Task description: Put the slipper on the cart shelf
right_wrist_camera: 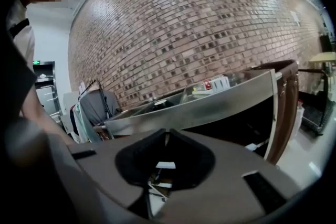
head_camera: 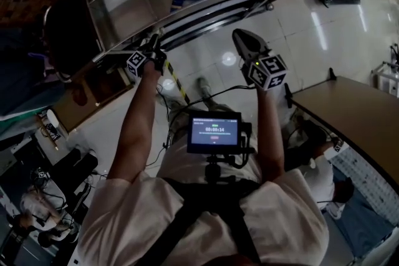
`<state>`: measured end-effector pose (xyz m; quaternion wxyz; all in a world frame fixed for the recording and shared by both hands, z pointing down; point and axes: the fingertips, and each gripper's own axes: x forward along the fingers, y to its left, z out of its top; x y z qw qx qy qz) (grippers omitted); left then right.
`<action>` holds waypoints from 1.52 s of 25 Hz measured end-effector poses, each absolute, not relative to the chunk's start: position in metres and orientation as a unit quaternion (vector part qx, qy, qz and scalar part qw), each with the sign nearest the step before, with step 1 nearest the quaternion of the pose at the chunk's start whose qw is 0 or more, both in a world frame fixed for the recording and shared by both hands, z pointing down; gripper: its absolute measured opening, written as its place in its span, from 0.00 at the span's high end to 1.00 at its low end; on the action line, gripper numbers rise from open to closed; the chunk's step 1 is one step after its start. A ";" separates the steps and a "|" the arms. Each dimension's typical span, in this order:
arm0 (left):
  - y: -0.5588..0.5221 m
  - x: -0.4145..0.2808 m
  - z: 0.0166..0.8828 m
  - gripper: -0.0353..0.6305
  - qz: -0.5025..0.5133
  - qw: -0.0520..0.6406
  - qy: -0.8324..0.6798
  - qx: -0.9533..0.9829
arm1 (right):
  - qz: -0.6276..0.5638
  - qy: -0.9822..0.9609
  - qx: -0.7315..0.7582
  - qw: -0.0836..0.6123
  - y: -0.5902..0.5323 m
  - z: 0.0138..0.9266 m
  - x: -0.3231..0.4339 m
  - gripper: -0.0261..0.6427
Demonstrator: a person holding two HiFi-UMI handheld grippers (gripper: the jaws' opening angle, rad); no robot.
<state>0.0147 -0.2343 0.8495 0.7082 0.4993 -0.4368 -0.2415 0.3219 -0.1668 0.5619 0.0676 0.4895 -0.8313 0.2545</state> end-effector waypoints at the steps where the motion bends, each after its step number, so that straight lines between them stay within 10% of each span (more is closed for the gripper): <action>1: -0.228 0.017 0.849 0.45 -0.236 0.712 -0.431 0.501 | 0.253 -0.836 0.482 0.067 -0.166 0.561 0.316 0.90; 15: -0.104 0.104 0.680 0.48 -0.106 0.594 -0.231 0.763 | 0.263 -0.856 0.435 0.091 -0.109 0.578 0.308 0.90; 38: -0.036 0.032 0.539 0.88 -0.080 0.357 -0.360 0.858 | 0.257 -0.899 0.354 0.014 -0.099 0.506 0.264 0.79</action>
